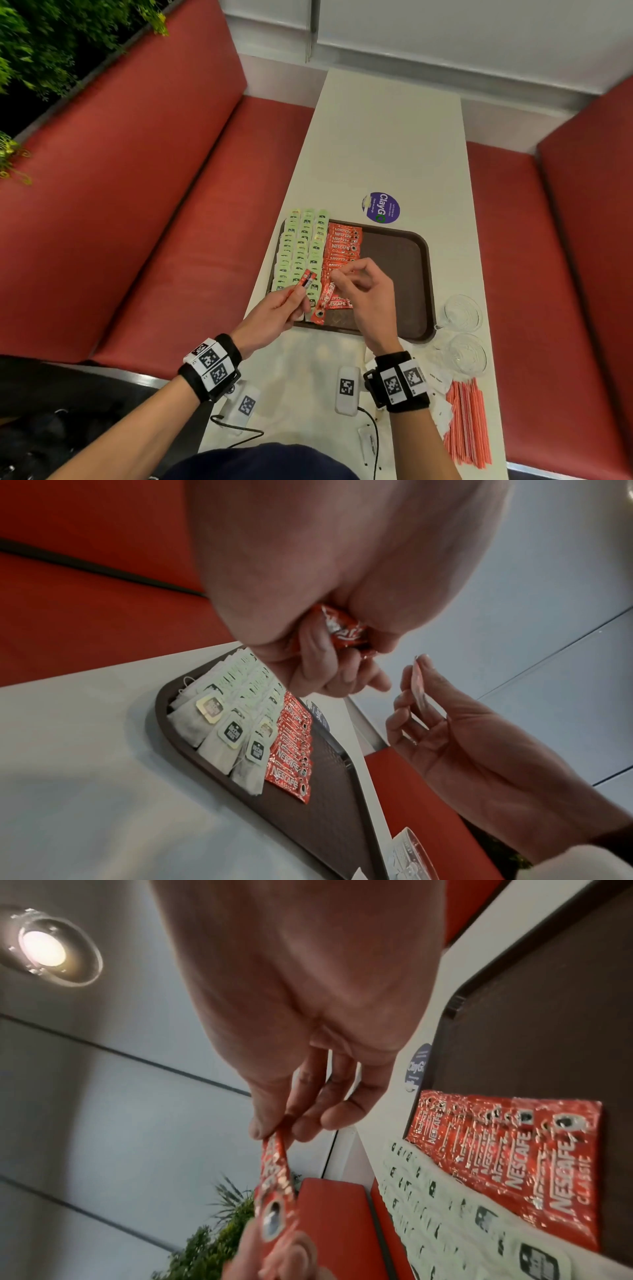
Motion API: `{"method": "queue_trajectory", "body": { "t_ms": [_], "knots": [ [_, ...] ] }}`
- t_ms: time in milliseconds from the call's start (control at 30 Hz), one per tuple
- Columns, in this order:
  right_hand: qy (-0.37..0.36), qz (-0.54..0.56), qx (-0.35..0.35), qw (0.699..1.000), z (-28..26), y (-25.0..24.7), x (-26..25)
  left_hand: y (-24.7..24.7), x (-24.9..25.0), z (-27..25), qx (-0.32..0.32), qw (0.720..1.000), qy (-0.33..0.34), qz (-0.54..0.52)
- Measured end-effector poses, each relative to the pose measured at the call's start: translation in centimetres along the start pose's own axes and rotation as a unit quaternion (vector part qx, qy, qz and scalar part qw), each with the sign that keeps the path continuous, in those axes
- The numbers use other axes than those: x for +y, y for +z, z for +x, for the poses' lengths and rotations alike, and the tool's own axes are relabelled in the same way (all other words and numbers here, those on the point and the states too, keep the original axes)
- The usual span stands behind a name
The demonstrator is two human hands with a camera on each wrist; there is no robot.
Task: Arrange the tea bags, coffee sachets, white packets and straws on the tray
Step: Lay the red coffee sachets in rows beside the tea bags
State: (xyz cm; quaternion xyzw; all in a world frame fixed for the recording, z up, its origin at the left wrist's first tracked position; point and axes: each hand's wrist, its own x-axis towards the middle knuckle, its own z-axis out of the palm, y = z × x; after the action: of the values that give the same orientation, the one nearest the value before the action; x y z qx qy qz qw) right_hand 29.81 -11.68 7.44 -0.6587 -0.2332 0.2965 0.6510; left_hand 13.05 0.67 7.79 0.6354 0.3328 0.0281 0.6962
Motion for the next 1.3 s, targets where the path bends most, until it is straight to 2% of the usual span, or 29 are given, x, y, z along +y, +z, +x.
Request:
{"method": "queue_trajectory", "body": {
  "t_ms": [133, 233, 333, 400, 500, 633, 733, 900, 1000, 1100, 1300],
  "knots": [
    [0.001, -0.036, -0.062, 0.997, -0.7, 0.8, -0.1, 0.2, 0.6, -0.3, -0.013, 1.000, 0.018, -0.003],
    [0.003, -0.028, -0.061, 0.998, -1.2, 1.7, 0.4, 0.9, 1.5, -0.6, -0.027, 0.998, 0.050, 0.010],
    [0.035, -0.007, -0.040, 0.999, -1.5, 1.8, 0.9, 1.4, 2.3, -1.0, 0.003, 0.997, 0.074, 0.021],
    [0.065, 0.001, -0.055, 0.996, -1.7, 1.5, 1.2, 1.5, 2.6, -1.1, 0.045, 0.996, 0.081, 0.003],
    [0.103, 0.028, -0.088, 0.990, -2.4, 0.7, 1.6, 1.2, 1.2, -0.2, 0.096, 0.992, 0.061, -0.058],
    [0.085, 0.040, -0.073, 0.993, -2.8, -0.7, 1.5, 0.6, -0.8, 0.9, 0.095, 0.984, 0.016, -0.149],
    [0.057, -0.019, -0.042, 0.997, -2.8, -1.8, 1.2, 0.5, -1.4, 1.4, 0.115, 0.984, 0.015, -0.133],
    [0.036, -0.111, -0.062, 0.991, -2.3, -2.6, 1.4, 0.7, -1.7, 1.7, 0.111, 0.989, -0.007, -0.102],
    [0.001, -0.233, -0.044, 0.972, -0.9, -3.8, 3.7, 0.7, -2.2, 1.9, 0.111, 0.990, -0.017, -0.091],
    [0.003, -0.307, -0.035, 0.951, 0.5, -5.5, 6.4, 0.4, -2.8, 1.8, 0.113, 0.990, -0.034, -0.084],
    [0.000, -0.404, -0.128, 0.906, 2.6, -6.2, 9.8, -0.4, -4.0, 1.6, 0.112, 0.990, -0.042, -0.079]
  ]
}}
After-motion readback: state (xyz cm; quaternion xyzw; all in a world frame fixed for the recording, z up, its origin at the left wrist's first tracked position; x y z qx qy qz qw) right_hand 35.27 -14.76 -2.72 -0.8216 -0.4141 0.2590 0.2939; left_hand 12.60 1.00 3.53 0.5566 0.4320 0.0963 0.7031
